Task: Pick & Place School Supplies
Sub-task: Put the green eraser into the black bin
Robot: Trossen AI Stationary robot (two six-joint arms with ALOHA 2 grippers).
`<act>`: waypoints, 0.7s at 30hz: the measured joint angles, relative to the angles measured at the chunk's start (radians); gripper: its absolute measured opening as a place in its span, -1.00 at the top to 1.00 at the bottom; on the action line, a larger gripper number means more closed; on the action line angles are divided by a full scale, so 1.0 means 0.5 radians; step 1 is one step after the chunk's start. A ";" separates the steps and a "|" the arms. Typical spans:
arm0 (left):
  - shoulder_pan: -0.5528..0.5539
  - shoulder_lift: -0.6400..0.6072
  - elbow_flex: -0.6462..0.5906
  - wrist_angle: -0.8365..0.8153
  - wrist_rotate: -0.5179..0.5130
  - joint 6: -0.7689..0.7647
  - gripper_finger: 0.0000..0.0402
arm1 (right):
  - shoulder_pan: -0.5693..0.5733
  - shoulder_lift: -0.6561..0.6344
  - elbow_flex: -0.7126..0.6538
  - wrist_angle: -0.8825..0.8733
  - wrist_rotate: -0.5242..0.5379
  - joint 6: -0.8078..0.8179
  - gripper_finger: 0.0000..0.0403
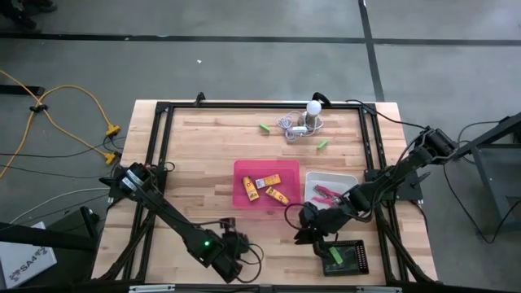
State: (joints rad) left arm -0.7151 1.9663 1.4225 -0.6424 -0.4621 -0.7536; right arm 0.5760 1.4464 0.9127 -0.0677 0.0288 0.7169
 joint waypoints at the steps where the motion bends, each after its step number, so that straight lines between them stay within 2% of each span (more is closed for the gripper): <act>1: 0.000 0.000 0.023 0.000 -0.053 0.045 0.58 | 0.000 0.000 0.000 0.001 0.015 0.019 0.70; 6: 0.000 0.000 0.122 0.001 -0.327 0.212 0.58 | 0.000 0.000 0.000 -0.005 0.200 0.146 0.70; 12: 0.033 0.000 0.149 0.001 -0.601 0.221 0.58 | -0.006 0.000 0.000 -0.005 0.450 0.351 0.69; 18: 0.107 0.000 0.149 0.048 -0.713 0.219 0.58 | -0.079 0.000 0.000 -0.006 0.467 0.457 0.59; 21: 0.135 0.000 0.149 0.108 -0.794 0.322 0.58 | -0.133 0.011 0.000 -0.004 0.463 0.463 0.53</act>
State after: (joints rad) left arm -0.6478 1.9663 1.4971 -0.5886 -0.8589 -0.5924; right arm 0.5095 1.4521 0.9127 -0.0697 0.2605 0.9486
